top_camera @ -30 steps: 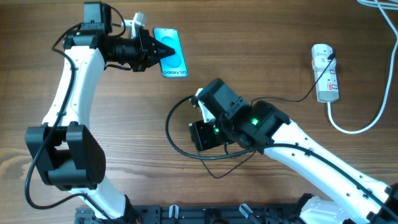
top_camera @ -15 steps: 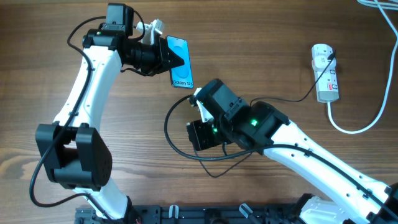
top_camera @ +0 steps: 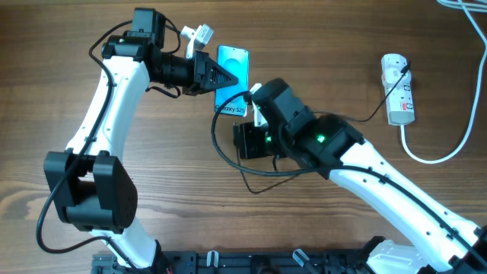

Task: Plug charger to phone and switch on socket
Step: 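Lift the plug and bring it under the phone's bottom port, then push the USB-C plug up into the phone's bottom port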

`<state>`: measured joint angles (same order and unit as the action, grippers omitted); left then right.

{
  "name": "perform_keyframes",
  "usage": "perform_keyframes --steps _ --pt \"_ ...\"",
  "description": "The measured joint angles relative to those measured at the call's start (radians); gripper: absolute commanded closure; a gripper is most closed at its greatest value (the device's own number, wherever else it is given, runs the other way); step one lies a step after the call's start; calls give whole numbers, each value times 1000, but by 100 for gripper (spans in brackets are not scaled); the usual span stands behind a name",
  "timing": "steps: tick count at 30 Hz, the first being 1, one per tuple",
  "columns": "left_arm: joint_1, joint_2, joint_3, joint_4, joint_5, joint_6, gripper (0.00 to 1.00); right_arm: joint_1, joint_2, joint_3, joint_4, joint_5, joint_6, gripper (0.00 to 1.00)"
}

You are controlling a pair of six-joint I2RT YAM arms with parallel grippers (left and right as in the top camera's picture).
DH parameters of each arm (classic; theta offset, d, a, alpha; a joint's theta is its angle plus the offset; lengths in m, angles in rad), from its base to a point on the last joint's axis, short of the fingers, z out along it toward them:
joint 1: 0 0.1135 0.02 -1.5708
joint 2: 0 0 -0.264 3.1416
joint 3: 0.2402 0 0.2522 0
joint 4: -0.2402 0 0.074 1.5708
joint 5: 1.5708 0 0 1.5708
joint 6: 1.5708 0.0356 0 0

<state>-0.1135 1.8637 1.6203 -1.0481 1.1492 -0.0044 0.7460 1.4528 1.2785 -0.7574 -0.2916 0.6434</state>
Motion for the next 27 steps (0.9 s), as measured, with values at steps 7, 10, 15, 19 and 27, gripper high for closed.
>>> perform_keyframes --steps 7,10,15,19,27 --pt "-53 0 0 -7 -42 11 96 -4 0 0 -12 -15 1 96" --pt "-53 0 0 -3 -57 11 96 -4 0 0 -11 -16 18 96" --pt "-53 0 0 9 -64 11 96 -4 0 0 -3 -19 27 96" --pt "-53 0 0 8 -64 11 96 -4 0 0 4 -19 27 96" --pt "-53 0 0 -7 -64 11 96 -4 0 0 3 -19 38 96"
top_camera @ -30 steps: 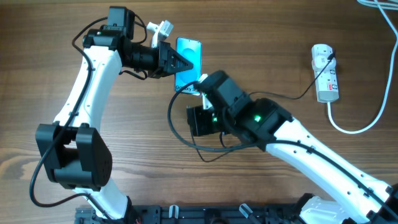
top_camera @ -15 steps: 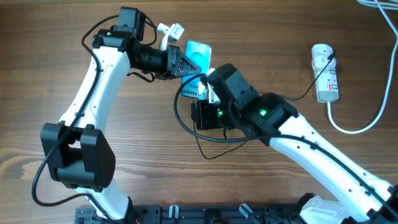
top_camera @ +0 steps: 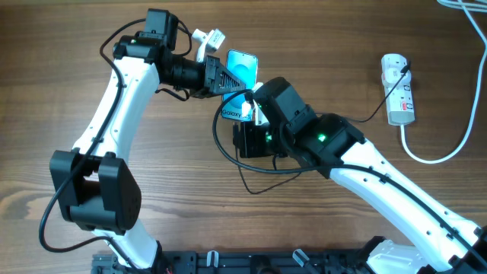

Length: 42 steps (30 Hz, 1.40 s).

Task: Plug charger to phone and switch on socket
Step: 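Push the USB-C plug up into the phone's bottom port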

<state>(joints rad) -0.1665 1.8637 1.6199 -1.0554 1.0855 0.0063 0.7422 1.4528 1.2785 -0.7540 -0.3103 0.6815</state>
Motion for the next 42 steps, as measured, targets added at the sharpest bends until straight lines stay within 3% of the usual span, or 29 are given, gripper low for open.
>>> perform_keyframes --steps 42 --pt "0 0 0 -22 2 -12 96 0 0 0 0 0 41 96"
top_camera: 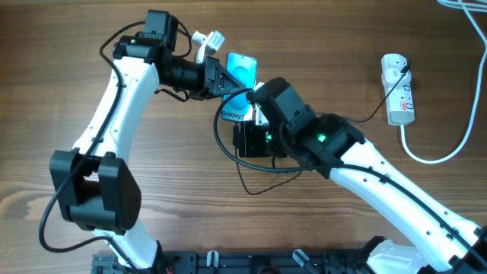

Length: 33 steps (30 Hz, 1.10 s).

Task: Plug charger to phone and switch on socket
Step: 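Push the USB-C plug up into the phone's bottom port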

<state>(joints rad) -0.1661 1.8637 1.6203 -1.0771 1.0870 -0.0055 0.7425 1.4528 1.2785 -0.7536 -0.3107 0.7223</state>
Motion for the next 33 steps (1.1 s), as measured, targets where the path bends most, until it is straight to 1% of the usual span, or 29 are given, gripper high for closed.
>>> perform_keyframes --steps 23,29,33 --pt "3 0 0 1 3 0 96 -10 0 -1 26 -4 5 96" --pt "5 0 0 4 3 0 96 -26 0 -2 30 -30 8 96" --pt "7 0 0 6 2 0 96 -26 0 -13 59 -32 11 96"
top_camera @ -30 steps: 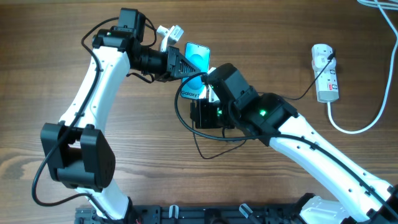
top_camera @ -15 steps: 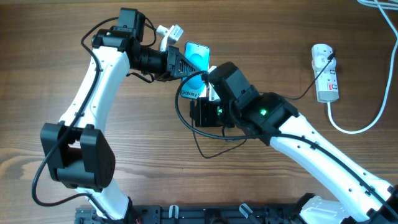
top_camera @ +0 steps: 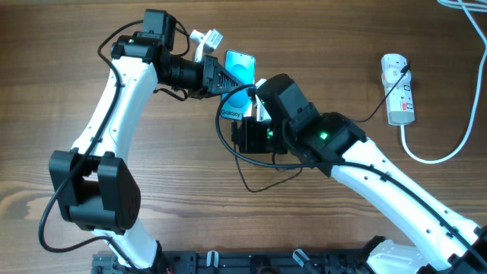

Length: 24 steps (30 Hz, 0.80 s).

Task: Plug charger to phone and switch on socket
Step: 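Push the USB-C plug up into the phone's bottom port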

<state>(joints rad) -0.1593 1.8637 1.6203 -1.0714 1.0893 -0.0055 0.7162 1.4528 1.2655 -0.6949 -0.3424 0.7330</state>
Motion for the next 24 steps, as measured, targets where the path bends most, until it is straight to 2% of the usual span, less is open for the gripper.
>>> perform_keyframes --steps 9,11,13,15,19,20,22,24 --pt "3 0 3 -5 0 0 96 0 0 -1 16 9 1 95" --pt "3 0 4 -6 0 0 96 1 0 -1 17 10 1 92" --pt "3 0 5 -7 0 0 96 1 0 -1 19 14 -2 73" --pt "-5 0 3 -28 -5 -1 96 -10 -2 2 43 60 -7 72" --pt "-18 0 3 -1 -15 -1 96 -22 -5 2 11 62 -16 64" --pt "-19 0 3 3 -26 -8 96 -26 -5 2 2 57 -18 57" --pt "-23 0 3 11 -124 -62 96 -34 -5 2 -35 34 -27 32" --pt "-25 0 2 13 -272 -108 96 -34 -5 2 -85 -2 -53 16"
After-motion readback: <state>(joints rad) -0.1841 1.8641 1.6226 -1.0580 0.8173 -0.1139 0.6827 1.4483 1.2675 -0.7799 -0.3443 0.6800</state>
